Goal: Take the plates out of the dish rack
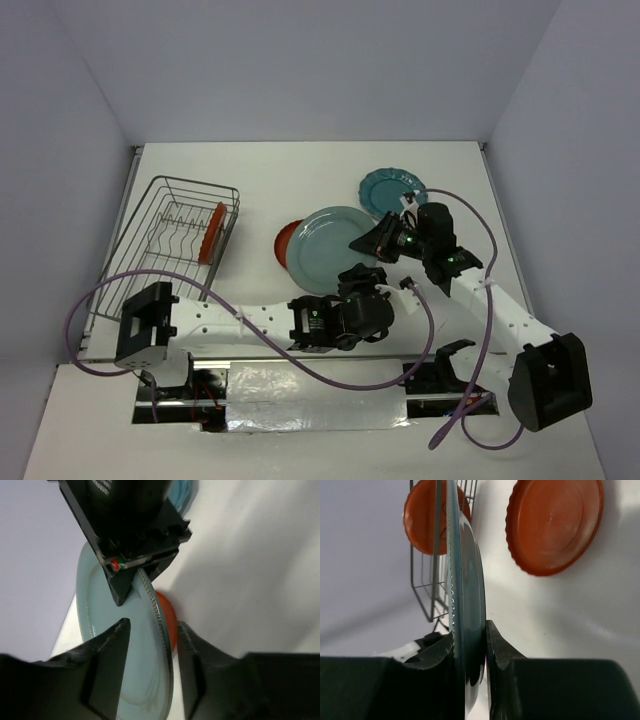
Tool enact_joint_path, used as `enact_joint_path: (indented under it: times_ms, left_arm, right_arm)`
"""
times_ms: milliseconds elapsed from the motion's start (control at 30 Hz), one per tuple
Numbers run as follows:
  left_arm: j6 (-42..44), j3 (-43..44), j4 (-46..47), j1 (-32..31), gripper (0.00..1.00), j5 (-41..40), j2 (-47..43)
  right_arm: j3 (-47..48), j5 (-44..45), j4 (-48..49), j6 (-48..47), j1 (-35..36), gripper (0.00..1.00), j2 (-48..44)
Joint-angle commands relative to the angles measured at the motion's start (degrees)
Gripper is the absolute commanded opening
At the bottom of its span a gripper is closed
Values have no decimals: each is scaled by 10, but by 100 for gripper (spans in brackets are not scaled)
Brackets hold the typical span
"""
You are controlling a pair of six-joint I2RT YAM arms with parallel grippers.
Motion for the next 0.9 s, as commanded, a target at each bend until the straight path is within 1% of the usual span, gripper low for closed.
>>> enact_joint_path:
  times_ms: [0,33,133,200,267,333,367,400,467,500,567,633,700,867]
  left_arm:
    - [-36,10,76,-11,57,16,-56]
    - [-52,8,65,-11,74,28,-63]
    - [-83,-3,44,-11,99,48,-91]
    - [-103,-17,33,-6,99,72,-120]
    - [-141,-27,20,4,100,101,-152]
    - [-184,-50,14,36,99,135,-177]
    - [-196,-62,19,48,99,156,-203]
    - [-204,-89,24,77,100,166,-216]
    - [-220,-119,35,107,99,183,-258]
    - [-222,-152,50,130,99,186,-270]
    - [-219,-184,77,131,100,153,-301]
    - [-227,-208,87,132,99,146,-313]
    - [-231,-219,85,132,100,141,-325]
    - [-236,-246,106,131,99,105,-354]
  right_arm:
    - [5,-11,150,-65,-17,0,11]
    - [8,-9,147,-65,-25,0,11]
    - [10,-4,124,-65,-55,0,3]
    - [-5,1,111,-65,-84,0,-6]
    - [-25,19,92,-65,-102,0,-24]
    - [-45,27,83,-65,-128,0,-44]
    - [-71,39,81,-65,-135,0,-70]
    - [-84,49,77,-65,-141,0,-85]
    - [-117,86,60,-65,-151,0,-129]
    - [-126,93,57,-65,-151,0,-142]
    - [-147,110,45,-65,-153,0,-167]
    - [-158,130,39,-65,-159,0,-198]
    - [-169,149,11,-65,-171,0,-223]
    - [-215,150,33,-65,-176,0,-235]
